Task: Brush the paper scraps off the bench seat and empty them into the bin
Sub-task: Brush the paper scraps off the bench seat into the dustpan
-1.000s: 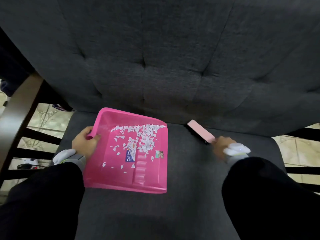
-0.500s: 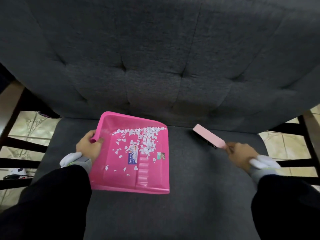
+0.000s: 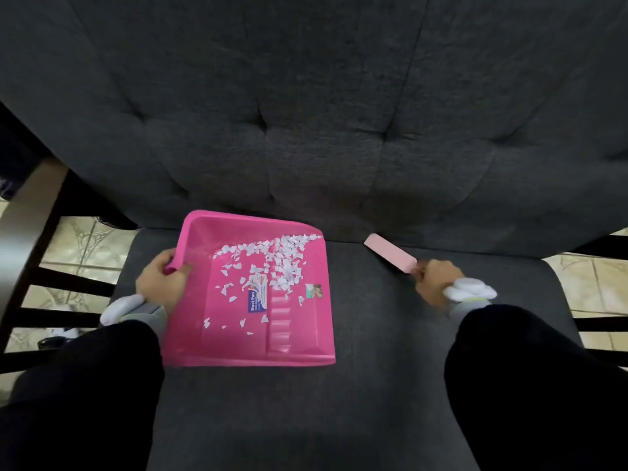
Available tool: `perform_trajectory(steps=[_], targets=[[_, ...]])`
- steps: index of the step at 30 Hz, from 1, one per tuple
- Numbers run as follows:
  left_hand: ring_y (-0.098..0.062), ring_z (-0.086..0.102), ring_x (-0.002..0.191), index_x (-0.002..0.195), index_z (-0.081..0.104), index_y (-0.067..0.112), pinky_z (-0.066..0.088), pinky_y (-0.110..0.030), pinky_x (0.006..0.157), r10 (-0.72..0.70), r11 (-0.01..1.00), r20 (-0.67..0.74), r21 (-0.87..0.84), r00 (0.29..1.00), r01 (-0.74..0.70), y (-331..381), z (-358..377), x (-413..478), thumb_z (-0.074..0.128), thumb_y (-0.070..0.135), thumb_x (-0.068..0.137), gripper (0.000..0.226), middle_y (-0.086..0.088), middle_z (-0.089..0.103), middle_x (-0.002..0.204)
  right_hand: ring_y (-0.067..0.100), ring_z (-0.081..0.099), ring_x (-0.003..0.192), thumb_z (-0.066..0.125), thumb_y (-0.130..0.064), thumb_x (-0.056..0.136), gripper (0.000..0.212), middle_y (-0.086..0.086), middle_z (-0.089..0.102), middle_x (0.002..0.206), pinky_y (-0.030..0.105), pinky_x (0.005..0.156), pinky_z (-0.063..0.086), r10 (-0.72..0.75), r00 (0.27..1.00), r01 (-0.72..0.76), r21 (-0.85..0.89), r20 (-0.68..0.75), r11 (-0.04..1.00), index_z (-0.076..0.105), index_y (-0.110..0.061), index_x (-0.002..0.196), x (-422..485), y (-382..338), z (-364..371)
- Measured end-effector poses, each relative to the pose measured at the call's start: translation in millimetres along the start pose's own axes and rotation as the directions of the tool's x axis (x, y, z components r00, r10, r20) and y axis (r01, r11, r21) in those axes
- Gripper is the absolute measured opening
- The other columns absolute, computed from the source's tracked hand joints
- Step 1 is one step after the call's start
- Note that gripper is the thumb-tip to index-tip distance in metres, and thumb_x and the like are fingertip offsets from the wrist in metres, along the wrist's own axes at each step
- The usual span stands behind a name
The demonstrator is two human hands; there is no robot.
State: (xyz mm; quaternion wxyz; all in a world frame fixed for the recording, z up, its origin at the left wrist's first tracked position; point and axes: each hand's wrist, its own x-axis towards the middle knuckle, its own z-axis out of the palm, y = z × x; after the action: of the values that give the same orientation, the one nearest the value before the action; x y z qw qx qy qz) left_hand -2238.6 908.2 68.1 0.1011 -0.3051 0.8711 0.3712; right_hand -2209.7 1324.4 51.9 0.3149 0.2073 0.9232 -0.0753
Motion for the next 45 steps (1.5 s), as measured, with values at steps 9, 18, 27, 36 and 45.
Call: perform_trajectory(steps=[9,18,27,36,45], targets=[[-0.031,0.062,0.091,0.114,0.062,0.02,0.049,-0.041,0.09,0.021,0.999,0.012,-0.026,1.0,-0.021,0,-1,11,0.063,0.018,0.083,0.032,-0.009,0.067,0.101,0.033,0.063,0.1,0.04,-0.043,0.095,0.028,0.006,0.069,0.108,0.034,0.076,0.049,-0.285,0.956,0.286,0.0,-0.076,0.958,0.057,-0.042,0.117,-9,11,-4],[-0.026,0.059,0.085,0.113,0.063,0.022,0.049,-0.041,0.09,0.006,1.0,0.037,-0.03,0.999,-0.005,-1,-6,17,0.063,0.017,0.083,0.03,-0.003,0.063,0.094,0.033,0.063,0.092,0.042,-0.023,0.09,0.028,0.009,0.065,0.104,0.034,0.071,0.046,-0.118,0.986,0.093,-0.193,-0.122,0.977,0.057,-0.029,0.113,4,4,-14],[-0.025,0.059,0.083,0.112,0.063,0.021,0.048,-0.039,0.086,0.01,1.0,0.047,-0.028,0.999,-0.009,1,-5,21,0.062,0.016,0.084,0.029,-0.005,0.064,0.093,0.023,0.064,0.083,0.055,-0.036,0.091,0.016,0.002,0.07,0.084,0.024,0.068,0.044,-0.108,0.987,0.084,0.184,0.122,0.979,0.069,-0.032,0.096,17,-19,-5],[-0.026,0.059,0.085,0.114,0.063,0.019,0.046,-0.035,0.083,0.019,1.0,0.056,-0.022,0.998,-0.018,3,-7,18,0.062,0.015,0.084,0.03,-0.008,0.066,0.098,0.021,0.065,0.082,0.052,-0.037,0.094,0.026,0.008,0.07,0.089,0.026,0.072,0.042,-0.046,0.998,0.029,0.346,0.041,0.938,0.07,-0.025,0.109,-5,35,-12],[-0.023,0.055,0.083,0.114,0.063,0.016,0.039,-0.028,0.078,0.043,0.999,0.042,-0.035,0.998,-0.042,1,-10,2,0.058,0.01,0.085,0.03,-0.003,0.061,0.091,0.033,0.064,0.094,0.048,-0.027,0.096,0.028,0.018,0.069,0.101,0.033,0.077,0.048,0.16,0.987,-0.136,0.52,-0.001,0.843,0.067,-0.017,0.114,-58,-40,66]])
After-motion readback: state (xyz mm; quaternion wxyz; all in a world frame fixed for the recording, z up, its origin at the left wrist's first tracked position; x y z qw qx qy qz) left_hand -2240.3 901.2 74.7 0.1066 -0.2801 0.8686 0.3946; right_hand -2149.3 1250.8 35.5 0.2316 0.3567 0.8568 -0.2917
